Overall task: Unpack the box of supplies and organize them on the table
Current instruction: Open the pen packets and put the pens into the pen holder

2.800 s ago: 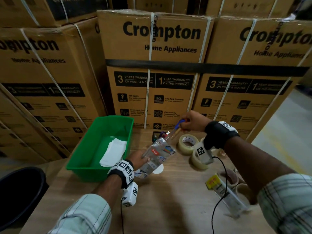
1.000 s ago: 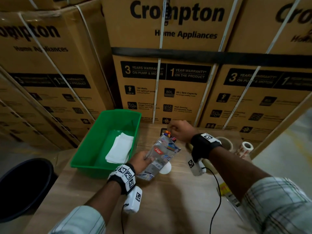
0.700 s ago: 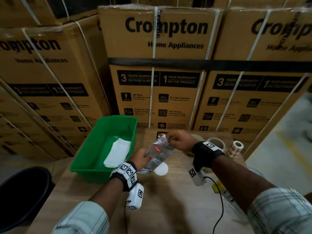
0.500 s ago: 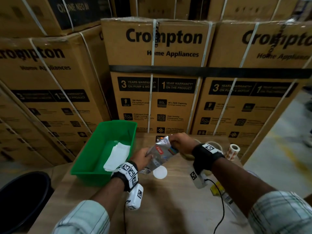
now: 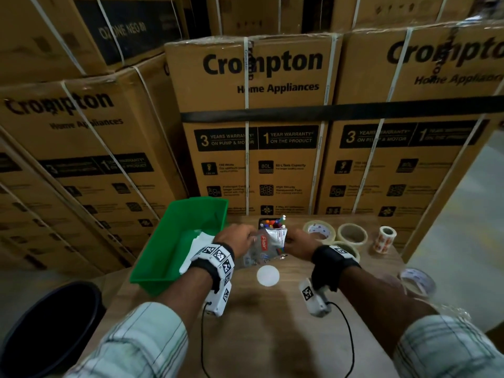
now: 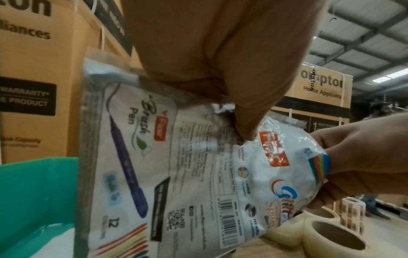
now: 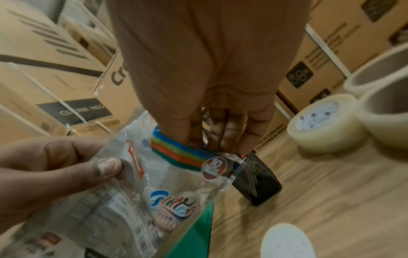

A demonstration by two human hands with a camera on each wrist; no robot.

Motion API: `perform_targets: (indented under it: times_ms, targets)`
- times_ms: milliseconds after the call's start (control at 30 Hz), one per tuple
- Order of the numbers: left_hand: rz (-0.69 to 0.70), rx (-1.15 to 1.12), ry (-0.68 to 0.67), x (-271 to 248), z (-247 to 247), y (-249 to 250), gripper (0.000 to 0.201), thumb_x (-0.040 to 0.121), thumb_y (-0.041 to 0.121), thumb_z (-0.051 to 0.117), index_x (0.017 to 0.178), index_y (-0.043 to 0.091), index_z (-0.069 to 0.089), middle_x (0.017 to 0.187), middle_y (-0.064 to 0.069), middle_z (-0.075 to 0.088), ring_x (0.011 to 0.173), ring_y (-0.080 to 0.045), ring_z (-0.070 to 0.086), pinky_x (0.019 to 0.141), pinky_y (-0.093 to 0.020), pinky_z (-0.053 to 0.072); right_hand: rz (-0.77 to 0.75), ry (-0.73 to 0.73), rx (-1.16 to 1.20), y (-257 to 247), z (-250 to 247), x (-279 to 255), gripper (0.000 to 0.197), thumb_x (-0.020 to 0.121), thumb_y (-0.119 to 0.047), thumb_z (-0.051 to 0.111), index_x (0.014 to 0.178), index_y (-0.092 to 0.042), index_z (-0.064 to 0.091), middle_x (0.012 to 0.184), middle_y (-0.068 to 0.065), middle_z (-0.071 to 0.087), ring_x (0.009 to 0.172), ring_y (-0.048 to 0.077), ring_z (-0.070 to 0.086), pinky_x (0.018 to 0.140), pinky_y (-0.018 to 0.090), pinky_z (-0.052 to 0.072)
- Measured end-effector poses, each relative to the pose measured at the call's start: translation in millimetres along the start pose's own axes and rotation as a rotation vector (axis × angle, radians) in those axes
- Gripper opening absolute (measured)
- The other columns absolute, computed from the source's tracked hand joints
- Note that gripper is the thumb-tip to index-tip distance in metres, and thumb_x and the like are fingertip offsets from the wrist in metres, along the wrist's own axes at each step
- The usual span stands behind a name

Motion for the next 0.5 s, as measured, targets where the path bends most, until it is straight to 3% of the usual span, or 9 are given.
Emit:
perform_targets:
  times_ms: [33, 67, 167, 233, 300, 333, 400, 433, 500]
  targets:
    - [0.002, 0.052, -0.009, 0, 1, 3, 0.022, 0.099, 0.028, 0.044, 0.108, 0.017, 0.061, 0.095, -0.003, 0.065, 0.083, -0.02, 0.058, 0.076, -0.033, 0.048, 0.022, 0.017, 0.057, 4, 1, -1, 0.023, 0.086, -0.014, 0.063, 0.109, -0.011, 0.064, 0.099, -0.001, 0.066, 0.087, 0.017, 0.06, 0.07, 0.021, 0.05]
    - [0.007, 0.115, -0.015, 1, 2, 6, 0.022, 0.099, 0.027, 0.044, 0.109, 0.017, 0.06, 0.098, -0.004, 0.066, 0.087, -0.022, 0.06, 0.078, -0.035, 0.05, 0.049, 0.036, 0.109, 10, 1, -1, 0.025, 0.087, -0.013, 0.061, 0.112, -0.014, 0.062, 0.099, -0.002, 0.064, 0.088, 0.016, 0.06, 0.069, 0.021, 0.05]
    - [0.026, 0.283, -0.063, 1, 7, 19, 0.025, 0.1, 0.024, 0.041, 0.118, 0.021, 0.058, 0.107, -0.008, 0.066, 0.097, -0.027, 0.062, 0.086, -0.041, 0.053, 0.214, -0.005, 0.405, 32, 14, -8, 0.024, 0.09, -0.008, 0.053, 0.112, -0.014, 0.059, 0.103, 0.007, 0.064, 0.091, 0.023, 0.062, 0.079, 0.038, 0.055]
    - [0.059, 0.41, -0.116, 4, 12, 30, 0.026, 0.1, 0.025, 0.04, 0.121, 0.023, 0.056, 0.105, -0.008, 0.065, 0.096, -0.028, 0.062, 0.086, -0.041, 0.054, 0.324, -0.034, 0.666, 44, 28, -13, 0.025, 0.093, -0.001, 0.048, 0.117, -0.007, 0.054, 0.097, 0.01, 0.059, 0.082, 0.02, 0.059, 0.084, 0.039, 0.051]
    - [0.119, 0.524, -0.159, 7, 15, 43, 0.026, 0.099, 0.025, 0.042, 0.122, 0.024, 0.055, 0.103, -0.008, 0.065, 0.095, -0.028, 0.063, 0.084, -0.041, 0.055, 0.375, -0.067, 0.814, 56, 42, -12, 0.017, 0.095, 0.002, 0.043, 0.106, -0.006, 0.053, 0.092, 0.012, 0.056, 0.08, 0.022, 0.057, 0.087, 0.041, 0.049]
    - [0.151, 0.571, -0.176, 8, 16, 50, 0.026, 0.099, 0.023, 0.042, 0.122, 0.025, 0.054, 0.104, -0.008, 0.065, 0.096, -0.029, 0.063, 0.084, -0.041, 0.055, 0.384, -0.106, 0.879, 57, 50, -13, 0.016, 0.096, 0.0, 0.041, 0.102, -0.006, 0.055, 0.095, 0.015, 0.056, 0.082, 0.025, 0.057, 0.088, 0.042, 0.049]
    - [0.198, 0.662, -0.211, 11, 18, 65, 0.027, 0.098, 0.02, 0.043, 0.122, 0.024, 0.053, 0.108, -0.009, 0.063, 0.1, -0.03, 0.062, 0.082, -0.039, 0.053, 0.461, -0.143, 0.993, 70, 69, -10, 0.022, 0.099, -0.012, 0.038, 0.11, -0.006, 0.057, 0.106, 0.017, 0.055, 0.085, 0.027, 0.057, 0.086, 0.039, 0.05]
    - [0.214, 0.7, -0.23, 12, 19, 71, 0.027, 0.098, 0.019, 0.043, 0.123, 0.023, 0.052, 0.109, -0.01, 0.062, 0.101, -0.031, 0.061, 0.079, -0.038, 0.051, 0.509, -0.15, 1.036, 77, 78, -10, 0.026, 0.1, -0.017, 0.039, 0.113, -0.006, 0.057, 0.107, 0.015, 0.055, 0.084, 0.025, 0.057, 0.082, 0.036, 0.052]
    - [0.242, 0.756, -0.259, 14, 23, 82, 0.029, 0.098, 0.021, 0.045, 0.126, 0.023, 0.051, 0.112, -0.01, 0.062, 0.102, -0.032, 0.061, 0.077, -0.038, 0.05, 0.555, -0.176, 1.089, 84, 90, -12, 0.026, 0.1, -0.02, 0.038, 0.105, -0.006, 0.059, 0.103, 0.013, 0.056, 0.082, 0.024, 0.058, 0.072, 0.031, 0.054]
Point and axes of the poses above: each hand's wrist, its own x-axis towards the middle knuckle, its own z-axis out of the palm, y = z × x, the point moved 9 cm from there along x, towards the middle knuckle
